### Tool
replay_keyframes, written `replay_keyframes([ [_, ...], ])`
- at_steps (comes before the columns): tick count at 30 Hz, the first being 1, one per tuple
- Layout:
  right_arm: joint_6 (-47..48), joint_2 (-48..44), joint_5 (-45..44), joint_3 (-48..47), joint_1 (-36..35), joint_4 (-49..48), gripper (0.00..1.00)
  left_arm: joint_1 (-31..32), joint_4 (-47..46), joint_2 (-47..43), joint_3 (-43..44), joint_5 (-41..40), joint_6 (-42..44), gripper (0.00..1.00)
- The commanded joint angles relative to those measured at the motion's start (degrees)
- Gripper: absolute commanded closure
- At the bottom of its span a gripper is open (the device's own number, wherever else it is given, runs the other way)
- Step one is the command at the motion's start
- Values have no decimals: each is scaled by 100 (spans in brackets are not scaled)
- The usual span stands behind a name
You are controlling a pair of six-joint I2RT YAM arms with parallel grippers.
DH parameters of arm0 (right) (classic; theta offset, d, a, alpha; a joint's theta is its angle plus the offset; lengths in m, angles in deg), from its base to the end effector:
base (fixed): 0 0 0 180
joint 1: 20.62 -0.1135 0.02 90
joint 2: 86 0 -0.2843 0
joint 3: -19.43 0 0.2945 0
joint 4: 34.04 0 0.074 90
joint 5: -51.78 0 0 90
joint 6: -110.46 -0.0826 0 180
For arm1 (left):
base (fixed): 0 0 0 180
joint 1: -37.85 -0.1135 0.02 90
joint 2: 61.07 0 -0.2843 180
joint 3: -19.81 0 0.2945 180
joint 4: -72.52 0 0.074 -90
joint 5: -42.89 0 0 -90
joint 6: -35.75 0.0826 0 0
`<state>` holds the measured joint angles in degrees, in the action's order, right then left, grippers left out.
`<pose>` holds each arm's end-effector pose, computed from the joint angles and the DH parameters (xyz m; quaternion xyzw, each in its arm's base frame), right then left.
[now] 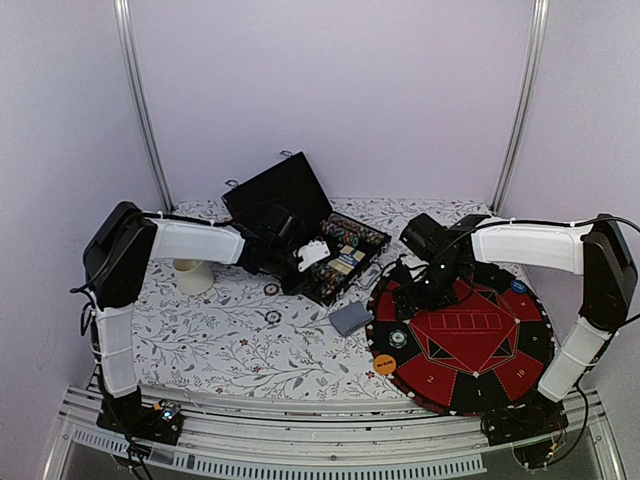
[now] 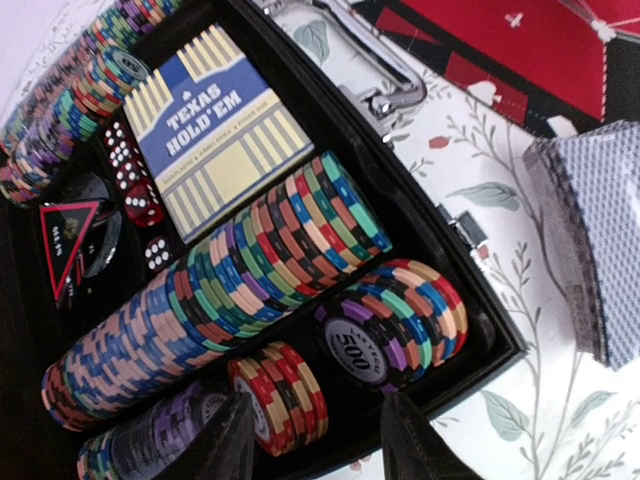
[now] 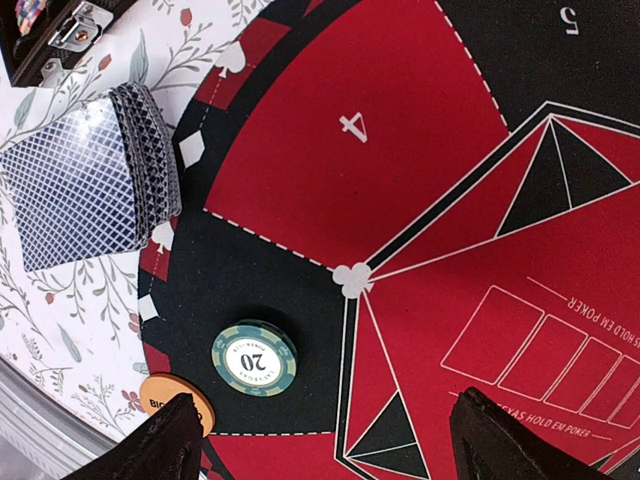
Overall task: Distribute texas hold em gaming equipment
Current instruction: Pick up the pile of poker chips from the chip case.
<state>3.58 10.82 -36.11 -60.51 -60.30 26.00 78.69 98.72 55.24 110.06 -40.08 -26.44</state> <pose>0.2836 0.2392 0.1578 -0.1984 0.9733 0.0701 0.0916 0.3762 -0.3386 0.1156 0.5490 0.7688 -0.0943 0.3141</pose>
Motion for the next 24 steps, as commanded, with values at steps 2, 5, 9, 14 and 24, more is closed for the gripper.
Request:
replay_keyframes([
  [2,18,-106,35,48,24,-50,12,60,107,281,177,-219,-33,54],
  [5,19,-108,48,48,30,-49,12,63,101,348,221,-379,-39,55],
  [9,19,-102,52,36,26,-50,12,62,101,439,253,-533,-56,62],
  [14,19,-106,53,30,29,-48,12,55,215,546,319,-723,-39,65],
  [24,-5,-104,73,20,31,-59,12,52,569,775,582,-1072,-180,91],
])
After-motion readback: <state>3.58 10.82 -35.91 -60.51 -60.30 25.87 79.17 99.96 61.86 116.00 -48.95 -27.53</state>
